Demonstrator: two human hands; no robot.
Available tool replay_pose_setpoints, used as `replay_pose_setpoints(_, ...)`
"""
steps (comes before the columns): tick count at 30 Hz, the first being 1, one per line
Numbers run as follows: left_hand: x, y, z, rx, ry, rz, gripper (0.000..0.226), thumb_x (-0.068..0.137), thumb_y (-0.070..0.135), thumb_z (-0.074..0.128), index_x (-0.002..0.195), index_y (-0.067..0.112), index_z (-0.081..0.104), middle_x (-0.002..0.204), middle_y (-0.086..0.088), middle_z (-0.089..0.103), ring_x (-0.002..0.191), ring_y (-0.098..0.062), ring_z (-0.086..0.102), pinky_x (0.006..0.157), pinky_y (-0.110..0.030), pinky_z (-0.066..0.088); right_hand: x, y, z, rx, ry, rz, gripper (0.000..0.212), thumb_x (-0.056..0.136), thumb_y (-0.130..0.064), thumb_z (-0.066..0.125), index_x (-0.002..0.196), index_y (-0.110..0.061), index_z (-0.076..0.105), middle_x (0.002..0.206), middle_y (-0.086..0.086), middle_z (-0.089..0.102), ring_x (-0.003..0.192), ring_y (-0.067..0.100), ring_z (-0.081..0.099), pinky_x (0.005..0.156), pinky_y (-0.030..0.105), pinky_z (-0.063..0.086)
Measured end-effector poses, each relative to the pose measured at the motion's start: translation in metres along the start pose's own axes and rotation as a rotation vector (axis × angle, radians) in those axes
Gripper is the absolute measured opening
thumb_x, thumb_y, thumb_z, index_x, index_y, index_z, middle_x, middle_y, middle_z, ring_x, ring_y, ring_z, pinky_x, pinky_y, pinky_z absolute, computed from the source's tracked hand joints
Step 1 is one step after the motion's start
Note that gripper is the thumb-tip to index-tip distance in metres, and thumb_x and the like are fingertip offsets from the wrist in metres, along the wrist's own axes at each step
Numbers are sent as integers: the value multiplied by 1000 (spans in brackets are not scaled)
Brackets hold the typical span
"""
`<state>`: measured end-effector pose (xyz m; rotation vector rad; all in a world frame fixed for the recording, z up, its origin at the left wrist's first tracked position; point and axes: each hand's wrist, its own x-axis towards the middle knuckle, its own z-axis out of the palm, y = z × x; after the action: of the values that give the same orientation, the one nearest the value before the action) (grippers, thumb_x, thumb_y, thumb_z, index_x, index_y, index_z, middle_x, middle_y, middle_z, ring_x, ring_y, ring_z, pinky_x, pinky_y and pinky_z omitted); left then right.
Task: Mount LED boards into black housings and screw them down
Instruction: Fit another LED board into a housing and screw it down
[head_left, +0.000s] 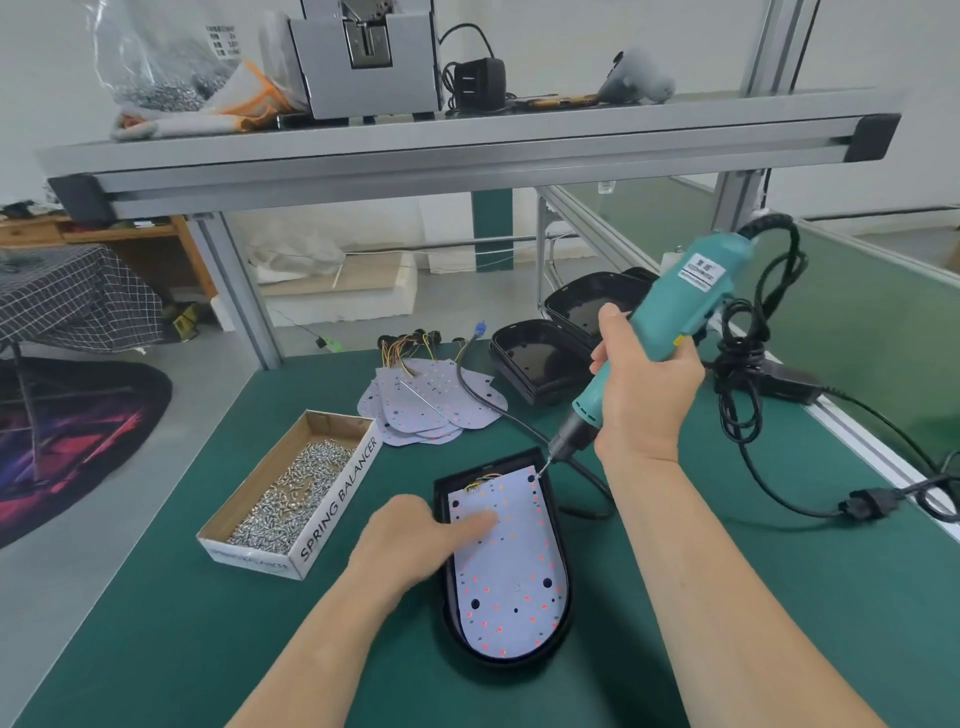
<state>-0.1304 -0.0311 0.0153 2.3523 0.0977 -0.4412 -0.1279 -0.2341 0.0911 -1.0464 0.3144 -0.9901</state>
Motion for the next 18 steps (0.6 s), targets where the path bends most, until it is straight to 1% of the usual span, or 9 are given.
replay_pose_setpoints(2,0,10,7,14,-44,4,68,48,71,80,65,16,44,64,4,50,60,-21,49,55,-29,33,-1,3,-1,-69,-31,-39,23,79,-22,78,76,-20,56,60,-3,58,52,15,53,53,29,48)
replay_pose_setpoints(3,1,13,10,-44,-72,4,62,53,63,85,69,11,54,69,1,60,65,-23,59,57,-29,41,-1,5,-2,-99,-45,-56,23,78,-25,79,75,-22,56,61,-2,58,54,18,53,55,32,49)
replay_pose_setpoints(5,3,19,14,-244,-164,-6,44,63,41,89,86,7,74,85,-4,77,81,-24,73,78,-33,58,-1,8,-4,-158,-64,-82,24,76,-31,79,73,-23,56,63,1,57,57,21,53,56,38,50)
replay_pose_setpoints(6,3,20,15,-316,-211,-12,35,69,30,88,93,7,77,90,-5,78,85,-22,75,84,-34,59,-1,9,-5,-184,-70,-93,25,75,-33,78,73,-22,56,63,2,57,58,23,53,57,41,51)
replay_pose_setpoints(7,3,22,17,-366,-243,-17,27,74,21,86,96,7,77,92,-5,79,85,-21,76,83,-32,59,-1,11,-6,-207,-77,-104,26,74,-35,78,73,-21,56,64,2,57,58,24,53,57,43,52)
replay_pose_setpoints(9,1,24,20,-434,-258,-22,19,80,10,80,98,7,77,90,-4,79,83,-19,76,71,-25,58,-2,14,-8,-249,-93,-126,27,75,-36,77,73,-21,55,64,3,57,58,24,54,58,46,52)
replay_pose_setpoints(11,0,25,21,-463,-232,-28,16,80,6,79,96,6,77,89,-4,79,81,-19,76,65,-22,57,-3,17,-9,-274,-97,-131,27,75,-37,77,72,-21,55,65,5,58,59,25,54,59,48,52)
replay_pose_setpoints(15,2,24,23,-456,-191,-43,16,78,7,81,94,6,77,88,-4,79,84,-21,76,77,-28,58,-6,21,-12,-298,-88,-126,32,74,-39,76,74,-16,55,70,17,61,62,38,56,60,50,54)
replay_pose_setpoints(18,4,23,23,-449,-193,-46,16,77,9,81,93,8,78,88,-4,79,83,-21,76,78,-29,58,-9,24,-13,-308,-94,-124,34,75,-40,76,75,-14,54,69,20,59,63,41,55,59,50,53)
